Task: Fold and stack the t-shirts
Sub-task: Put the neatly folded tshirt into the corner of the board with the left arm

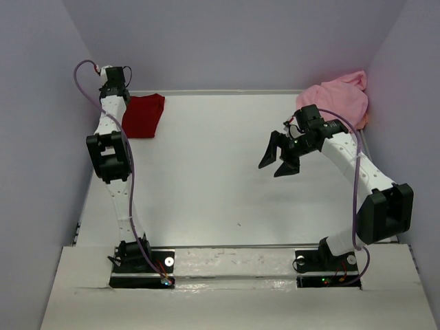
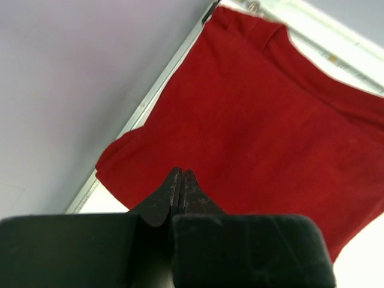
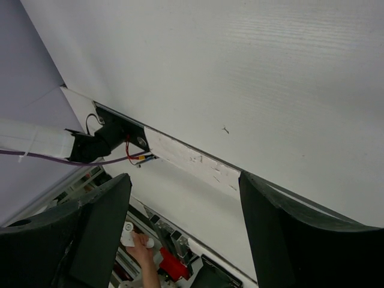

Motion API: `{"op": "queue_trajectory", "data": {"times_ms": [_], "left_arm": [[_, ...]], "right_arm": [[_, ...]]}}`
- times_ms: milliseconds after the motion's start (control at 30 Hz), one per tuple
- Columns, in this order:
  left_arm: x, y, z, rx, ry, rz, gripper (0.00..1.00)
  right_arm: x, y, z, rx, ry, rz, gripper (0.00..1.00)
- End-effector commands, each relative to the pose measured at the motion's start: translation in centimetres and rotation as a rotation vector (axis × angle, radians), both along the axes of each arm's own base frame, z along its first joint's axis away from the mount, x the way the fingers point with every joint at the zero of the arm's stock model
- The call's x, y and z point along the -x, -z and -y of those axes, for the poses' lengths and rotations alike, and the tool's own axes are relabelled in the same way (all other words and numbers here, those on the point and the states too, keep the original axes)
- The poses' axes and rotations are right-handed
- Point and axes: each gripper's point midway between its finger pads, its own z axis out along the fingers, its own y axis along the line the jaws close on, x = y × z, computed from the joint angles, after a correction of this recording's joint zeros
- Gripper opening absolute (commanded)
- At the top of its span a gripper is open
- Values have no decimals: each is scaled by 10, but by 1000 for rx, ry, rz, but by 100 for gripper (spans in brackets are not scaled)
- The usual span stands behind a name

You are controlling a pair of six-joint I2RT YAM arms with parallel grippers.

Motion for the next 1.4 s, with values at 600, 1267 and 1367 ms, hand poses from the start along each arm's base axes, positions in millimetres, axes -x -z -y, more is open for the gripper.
{"op": "queue_trajectory", "data": {"times_ms": [600, 1267, 1367], "left_arm": [[4, 51, -43, -40, -84, -96, 0], [2, 66, -70, -62, -152, -100, 0], [3, 67, -70, -61, -152, -106, 0]], "right_arm": [[-7, -19, -1, -21, 0, 59, 78], [-5, -23, -1, -25, 9, 62, 78], [-6, -24, -1, -27, 11, 66, 78]]}}
